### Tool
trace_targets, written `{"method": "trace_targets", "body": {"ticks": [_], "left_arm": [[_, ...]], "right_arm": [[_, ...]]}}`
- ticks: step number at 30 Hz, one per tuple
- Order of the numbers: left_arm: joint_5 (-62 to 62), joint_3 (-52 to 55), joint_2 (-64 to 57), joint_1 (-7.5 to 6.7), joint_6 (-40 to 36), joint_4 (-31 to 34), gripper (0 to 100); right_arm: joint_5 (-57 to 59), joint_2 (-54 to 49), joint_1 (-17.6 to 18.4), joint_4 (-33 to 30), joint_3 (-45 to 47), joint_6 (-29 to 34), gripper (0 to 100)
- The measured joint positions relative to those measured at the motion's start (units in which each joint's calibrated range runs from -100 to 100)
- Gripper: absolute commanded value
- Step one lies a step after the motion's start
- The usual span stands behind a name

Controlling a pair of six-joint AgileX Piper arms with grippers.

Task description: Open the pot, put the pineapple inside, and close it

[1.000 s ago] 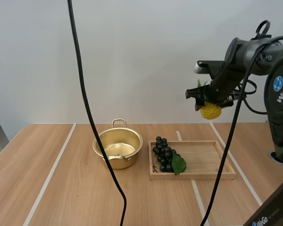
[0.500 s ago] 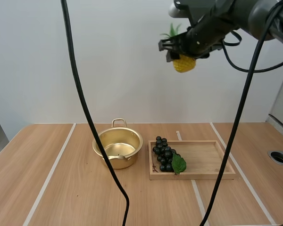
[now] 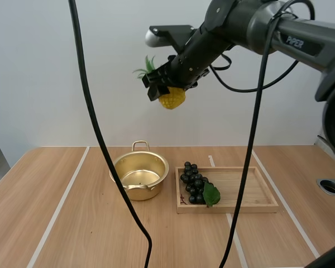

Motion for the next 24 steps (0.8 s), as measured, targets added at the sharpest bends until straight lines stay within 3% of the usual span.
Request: {"method": "trace_targets", "body": {"ticks": [10,24], "left_arm": [[11.2,0.0,0.0,0.0,0.0,3.9,0],[13.3,0.0,0.0,0.0,0.0,5.6,0]], "right_arm": [[2.2,14.3,4.6,0.0,0.0,-4.5,0],[4.2,26.9,4.7,-0.1,0.0,-4.5,0]]}}
